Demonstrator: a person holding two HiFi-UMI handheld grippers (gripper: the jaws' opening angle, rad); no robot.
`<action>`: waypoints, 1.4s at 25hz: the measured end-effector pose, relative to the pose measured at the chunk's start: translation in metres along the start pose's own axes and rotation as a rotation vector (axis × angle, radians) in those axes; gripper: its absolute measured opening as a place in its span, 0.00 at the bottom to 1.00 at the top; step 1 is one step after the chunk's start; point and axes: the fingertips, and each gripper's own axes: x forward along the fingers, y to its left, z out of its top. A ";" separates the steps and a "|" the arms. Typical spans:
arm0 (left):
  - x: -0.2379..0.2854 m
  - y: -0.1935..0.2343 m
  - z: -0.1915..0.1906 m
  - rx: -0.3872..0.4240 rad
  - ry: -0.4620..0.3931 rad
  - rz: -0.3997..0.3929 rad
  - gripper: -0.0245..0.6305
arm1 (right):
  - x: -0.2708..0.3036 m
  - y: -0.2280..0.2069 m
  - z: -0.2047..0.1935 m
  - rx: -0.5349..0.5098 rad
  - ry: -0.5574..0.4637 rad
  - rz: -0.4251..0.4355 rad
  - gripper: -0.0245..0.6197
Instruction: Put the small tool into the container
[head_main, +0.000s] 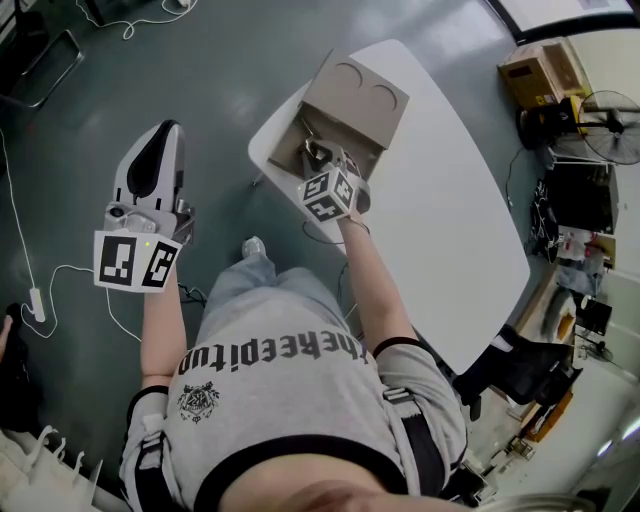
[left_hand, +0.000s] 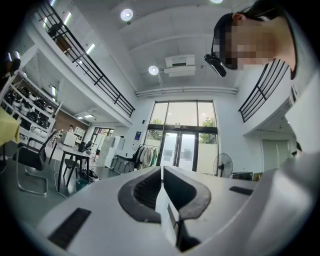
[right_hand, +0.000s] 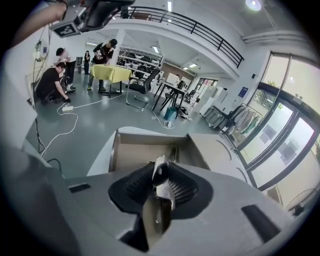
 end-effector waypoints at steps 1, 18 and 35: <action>0.000 -0.001 0.000 0.001 0.000 -0.002 0.06 | 0.001 0.002 0.000 -0.002 0.003 0.008 0.17; -0.002 -0.041 0.004 0.007 -0.008 -0.052 0.06 | -0.068 -0.025 0.033 0.484 -0.293 0.049 0.04; -0.024 -0.127 0.004 0.041 -0.015 -0.053 0.06 | -0.183 -0.039 0.025 0.497 -0.508 -0.024 0.04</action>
